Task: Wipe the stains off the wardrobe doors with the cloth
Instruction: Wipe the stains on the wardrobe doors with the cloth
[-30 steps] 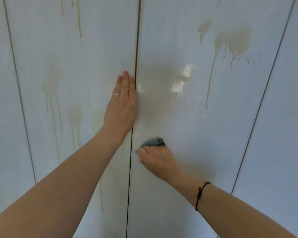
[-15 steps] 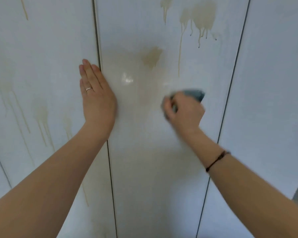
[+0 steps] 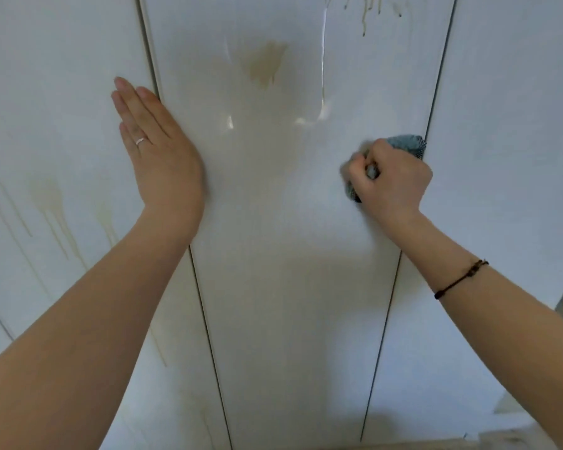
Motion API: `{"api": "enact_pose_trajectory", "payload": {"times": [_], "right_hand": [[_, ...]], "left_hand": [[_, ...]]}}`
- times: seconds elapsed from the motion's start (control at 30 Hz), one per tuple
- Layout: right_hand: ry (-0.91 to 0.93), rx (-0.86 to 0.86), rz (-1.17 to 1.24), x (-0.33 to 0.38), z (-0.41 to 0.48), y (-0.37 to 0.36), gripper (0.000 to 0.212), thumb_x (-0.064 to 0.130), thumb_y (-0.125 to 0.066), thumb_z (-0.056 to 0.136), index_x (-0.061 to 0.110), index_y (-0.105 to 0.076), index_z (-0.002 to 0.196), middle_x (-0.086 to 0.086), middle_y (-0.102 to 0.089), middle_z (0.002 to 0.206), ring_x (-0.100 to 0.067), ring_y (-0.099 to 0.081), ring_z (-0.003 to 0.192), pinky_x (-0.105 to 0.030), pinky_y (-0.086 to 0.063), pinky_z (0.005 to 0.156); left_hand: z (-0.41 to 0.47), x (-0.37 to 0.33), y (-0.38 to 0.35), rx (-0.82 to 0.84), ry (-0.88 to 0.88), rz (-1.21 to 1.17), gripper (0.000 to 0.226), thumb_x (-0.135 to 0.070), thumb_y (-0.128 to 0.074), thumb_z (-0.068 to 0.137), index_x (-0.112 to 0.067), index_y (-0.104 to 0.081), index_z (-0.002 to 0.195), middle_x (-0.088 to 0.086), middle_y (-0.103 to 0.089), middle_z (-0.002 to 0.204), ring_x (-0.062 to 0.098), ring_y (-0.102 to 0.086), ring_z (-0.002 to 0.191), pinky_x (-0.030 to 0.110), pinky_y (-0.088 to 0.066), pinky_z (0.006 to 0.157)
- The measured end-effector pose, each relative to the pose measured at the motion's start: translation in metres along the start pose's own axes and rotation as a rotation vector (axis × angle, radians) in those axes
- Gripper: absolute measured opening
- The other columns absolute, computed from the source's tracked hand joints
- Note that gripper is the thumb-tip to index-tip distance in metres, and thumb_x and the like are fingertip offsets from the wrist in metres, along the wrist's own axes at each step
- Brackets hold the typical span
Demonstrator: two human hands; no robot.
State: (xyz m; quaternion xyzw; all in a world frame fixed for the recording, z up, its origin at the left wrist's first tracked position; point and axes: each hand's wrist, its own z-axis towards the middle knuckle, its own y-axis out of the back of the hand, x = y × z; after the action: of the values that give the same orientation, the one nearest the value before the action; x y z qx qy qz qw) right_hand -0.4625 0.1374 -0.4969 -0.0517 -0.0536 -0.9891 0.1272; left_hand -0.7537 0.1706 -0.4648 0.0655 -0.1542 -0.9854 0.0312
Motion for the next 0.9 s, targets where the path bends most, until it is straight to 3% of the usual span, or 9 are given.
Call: {"api": "enact_pose_trajectory", "payload": {"times": [0.07, 0.13, 0.23, 0.33, 0.47, 0.57, 0.63, 0.8, 0.9], "right_hand": [[0.037, -0.031, 0.011, -0.003, -0.038, -0.008, 0.040, 0.022, -0.067, 0.087, 0.025, -0.036, 0.062, 0.003, -0.040, 0.049, -0.015, -0.037, 0.046, -0.025, -0.018, 0.046], [0.252, 0.003, 0.049, -0.014, -0.121, -0.016, 0.038, 0.021, -0.068, 0.086, 0.022, -0.043, 0.057, 0.001, -0.043, 0.049, -0.018, -0.041, 0.042, -0.026, -0.032, 0.043], [0.457, 0.266, 0.038, -0.034, -0.219, -0.010, 0.034, 0.015, -0.072, 0.075, 0.021, -0.046, 0.055, 0.003, -0.042, 0.049, -0.017, -0.038, 0.040, -0.026, -0.038, 0.038], [0.564, 0.250, -0.044, -0.050, -0.201, -0.009, 0.033, 0.018, -0.073, 0.075, 0.023, -0.047, 0.055, 0.003, -0.044, 0.049, -0.017, -0.041, 0.040, -0.026, -0.038, 0.038], [0.274, -0.022, -0.160, -0.066, -0.090, -0.002, 0.038, 0.021, -0.069, 0.084, 0.022, -0.043, 0.056, 0.001, -0.044, 0.047, -0.018, -0.042, 0.040, -0.024, -0.025, 0.043], [-0.001, -0.065, -0.092, -0.064, -0.067, 0.002, 0.038, 0.018, -0.063, 0.085, 0.022, -0.038, 0.056, 0.002, -0.039, 0.046, -0.014, -0.034, 0.044, -0.023, -0.018, 0.047], [-0.110, -0.044, -0.075, -0.061, -0.102, 0.002, 0.037, 0.021, -0.058, 0.088, 0.022, -0.038, 0.057, 0.000, -0.040, 0.046, -0.015, -0.034, 0.044, -0.024, -0.023, 0.044], [-0.085, 0.217, -0.127, -0.074, -0.177, 0.022, 0.039, 0.026, -0.052, 0.094, 0.023, -0.036, 0.058, 0.005, -0.036, 0.046, -0.015, -0.036, 0.040, -0.020, -0.022, 0.045], [-0.533, 0.168, -0.035, -0.088, -0.128, 0.035, 0.033, 0.028, -0.051, 0.095, 0.021, -0.037, 0.066, 0.005, -0.043, 0.053, -0.019, -0.044, 0.048, -0.027, -0.026, 0.052]], "left_hand": [[-0.002, 0.000, -0.002, -0.002, -0.018, 0.036, 0.054, 0.014, 0.004, 0.095, 0.019, -0.003, 0.148, 0.039, -0.017, 0.155, 0.047, -0.020, 0.147, 0.045, -0.028, 0.120], [-0.003, 0.000, -0.002, 0.012, -0.039, 0.070, 0.057, 0.015, 0.010, 0.093, 0.020, -0.002, 0.148, 0.039, -0.016, 0.155, 0.047, -0.019, 0.147, 0.045, -0.027, 0.120], [-0.005, -0.002, 0.005, 0.045, -0.003, 0.055, 0.061, 0.014, 0.018, 0.090, 0.019, 0.001, 0.148, 0.040, -0.011, 0.156, 0.048, -0.016, 0.147, 0.046, -0.026, 0.120], [-0.003, 0.000, 0.006, 0.052, 0.007, 0.042, 0.065, 0.013, 0.025, 0.087, 0.019, 0.003, 0.148, 0.040, -0.009, 0.156, 0.049, -0.014, 0.148, 0.047, -0.026, 0.120], [-0.003, 0.001, 0.002, 0.030, 0.003, -0.011, 0.055, 0.015, 0.008, 0.093, 0.020, 0.003, 0.147, 0.041, -0.010, 0.155, 0.050, -0.015, 0.147, 0.048, -0.025, 0.121], [-0.003, 0.000, 0.001, 0.029, 0.035, -0.069, 0.053, 0.013, -0.006, 0.096, 0.019, 0.003, 0.148, 0.040, -0.009, 0.156, 0.049, -0.013, 0.148, 0.049, -0.025, 0.120], [-0.004, -0.001, 0.001, 0.032, 0.031, -0.079, 0.052, 0.013, -0.007, 0.097, 0.019, 0.003, 0.148, 0.041, -0.008, 0.156, 0.050, -0.012, 0.147, 0.050, -0.025, 0.120], [-0.005, 0.000, 0.007, 0.071, 0.026, -0.070, 0.054, 0.012, 0.007, 0.094, 0.019, 0.006, 0.147, 0.041, -0.005, 0.155, 0.051, -0.011, 0.147, 0.050, -0.025, 0.120], [-0.005, 0.001, 0.010, 0.098, 0.020, -0.074, 0.056, 0.011, 0.006, 0.091, 0.020, 0.008, 0.147, 0.043, -0.002, 0.155, 0.052, -0.008, 0.147, 0.051, -0.022, 0.121]]}}
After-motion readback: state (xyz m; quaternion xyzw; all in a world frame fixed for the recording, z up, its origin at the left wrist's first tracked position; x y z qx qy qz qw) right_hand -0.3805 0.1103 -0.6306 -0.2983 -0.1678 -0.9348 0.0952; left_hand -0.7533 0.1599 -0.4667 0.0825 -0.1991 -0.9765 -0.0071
